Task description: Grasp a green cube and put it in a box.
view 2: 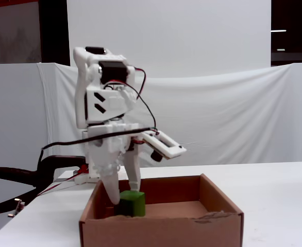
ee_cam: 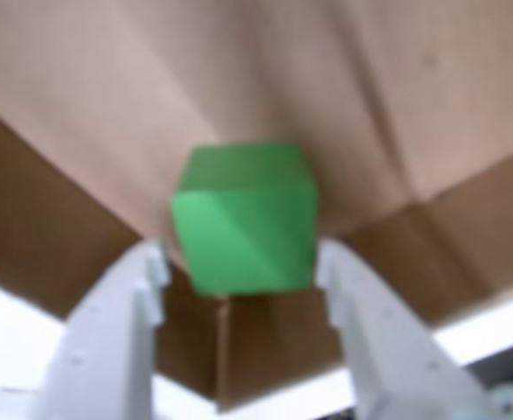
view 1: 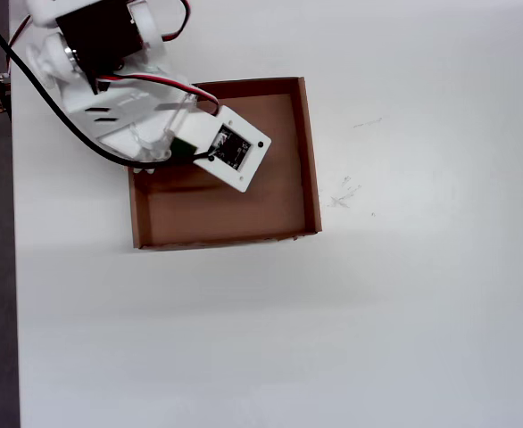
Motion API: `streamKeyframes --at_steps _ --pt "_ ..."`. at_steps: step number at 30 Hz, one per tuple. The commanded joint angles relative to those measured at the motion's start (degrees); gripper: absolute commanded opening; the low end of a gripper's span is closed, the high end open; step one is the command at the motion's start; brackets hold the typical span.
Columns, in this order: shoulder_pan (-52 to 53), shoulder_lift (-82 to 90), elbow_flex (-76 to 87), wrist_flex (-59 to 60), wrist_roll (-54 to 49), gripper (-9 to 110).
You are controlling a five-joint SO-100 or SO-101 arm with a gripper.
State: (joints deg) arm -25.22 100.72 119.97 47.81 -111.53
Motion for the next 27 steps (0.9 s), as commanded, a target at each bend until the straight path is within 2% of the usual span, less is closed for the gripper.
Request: streamKeyframes --at_steps 1,4,9,21,27 --pt "1.67 5.8 -5.63 4.92 2.02 24" --pt "3.43 11.07 -7.21 8.44 7.29 24" --pt "10.99 22.68 -5.27 16.08 9.05 24" --pt "34.28 52.91 25.22 19.34 22.68 24" --pt "37.62 68.82 37.44 21.8 33.05 24"
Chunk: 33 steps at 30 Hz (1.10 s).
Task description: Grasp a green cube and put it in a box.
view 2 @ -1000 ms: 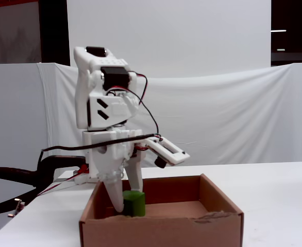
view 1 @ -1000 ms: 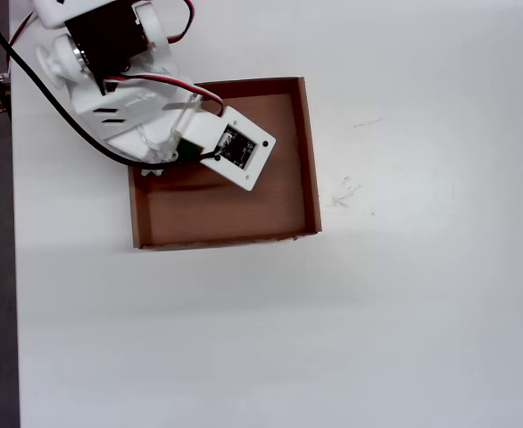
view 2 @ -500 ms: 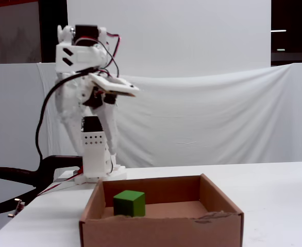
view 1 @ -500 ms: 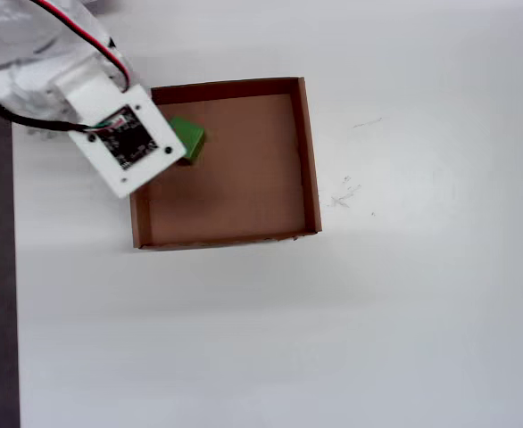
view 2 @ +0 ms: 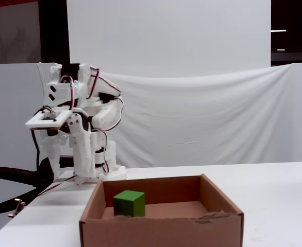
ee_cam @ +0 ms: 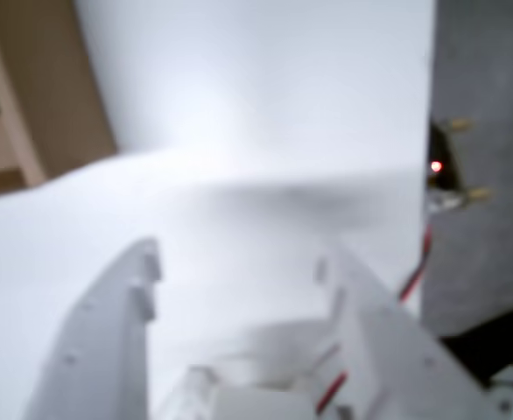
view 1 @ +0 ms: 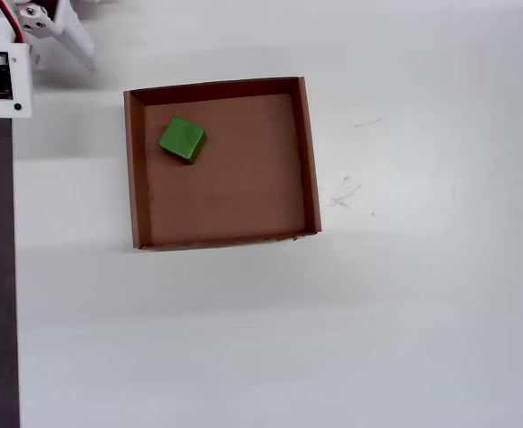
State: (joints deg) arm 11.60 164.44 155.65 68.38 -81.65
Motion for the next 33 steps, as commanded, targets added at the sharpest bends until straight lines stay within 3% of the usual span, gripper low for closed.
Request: streamKeyframes --at_steps 1,13,33 --pt "0.97 7.82 3.43 2.46 3.87 24" --pt "0.26 18.02 14.68 2.81 17.23 24" --pt "-1.49 18.02 14.68 2.81 17.75 24"
